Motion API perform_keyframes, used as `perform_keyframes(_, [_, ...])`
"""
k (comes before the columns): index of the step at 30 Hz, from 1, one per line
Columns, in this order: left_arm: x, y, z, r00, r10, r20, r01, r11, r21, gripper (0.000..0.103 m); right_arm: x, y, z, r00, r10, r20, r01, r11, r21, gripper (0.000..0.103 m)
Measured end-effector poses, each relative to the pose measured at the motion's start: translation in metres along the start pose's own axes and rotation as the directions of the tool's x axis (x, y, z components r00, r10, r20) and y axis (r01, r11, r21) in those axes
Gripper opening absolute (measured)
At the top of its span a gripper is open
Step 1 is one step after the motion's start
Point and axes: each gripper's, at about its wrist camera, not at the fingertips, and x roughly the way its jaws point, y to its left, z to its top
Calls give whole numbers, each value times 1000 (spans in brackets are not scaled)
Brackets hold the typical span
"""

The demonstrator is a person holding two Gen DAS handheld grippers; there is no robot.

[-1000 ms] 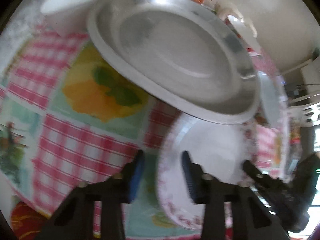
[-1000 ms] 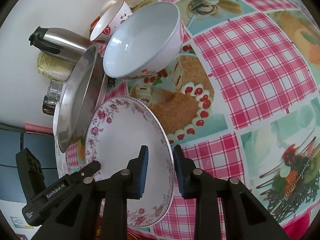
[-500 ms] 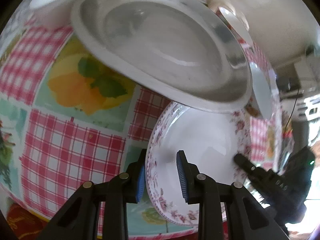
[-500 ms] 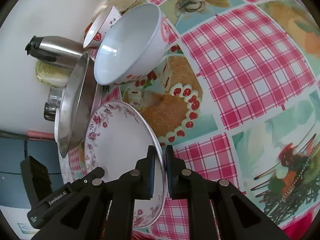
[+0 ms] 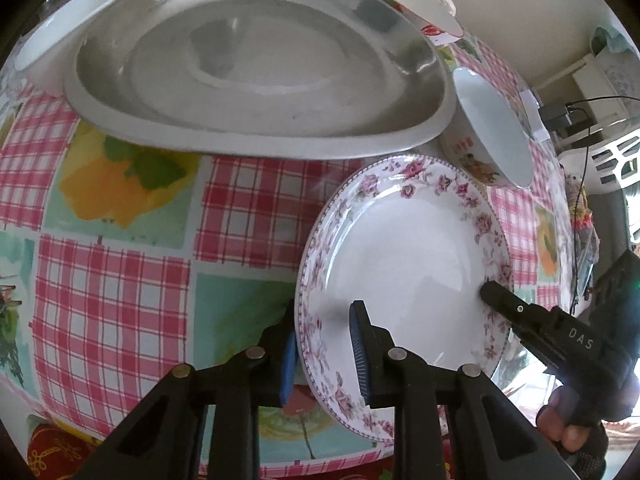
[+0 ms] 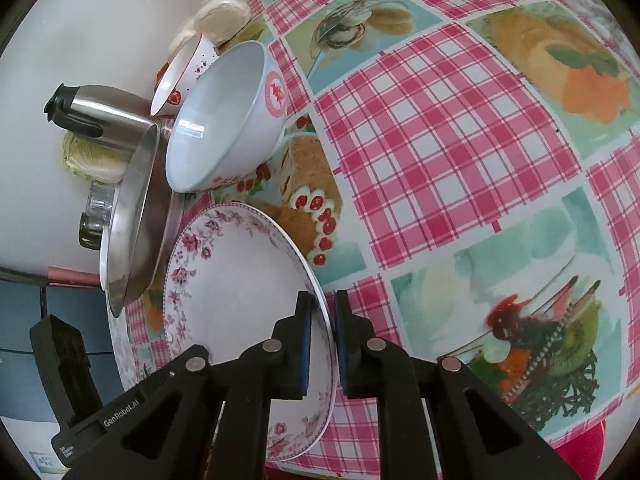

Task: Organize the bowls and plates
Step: 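Close both tools on the floral plate rim and tilt it upward, then carry the floral plate with both tools over the steel basin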

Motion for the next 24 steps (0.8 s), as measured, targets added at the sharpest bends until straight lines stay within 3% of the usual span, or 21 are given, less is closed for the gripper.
perform_keyframes(4, [-11, -12, 2, 998, -31, 49, 29, 999, 24, 25, -17, -6, 2, 999, 9, 32, -8, 1000, -30, 11])
perform_keyframes(8, [-15, -19, 2, 998, -47, 50, 45, 998, 33, 25, -34, -9, 2, 998, 19, 58, -17, 999, -44, 11])
perform_keyframes(24, [-45, -33, -11, 990, -46, 133, 29, 991, 130, 25, -85, 5, -13, 984, 50, 170, -30, 992, -120, 11])
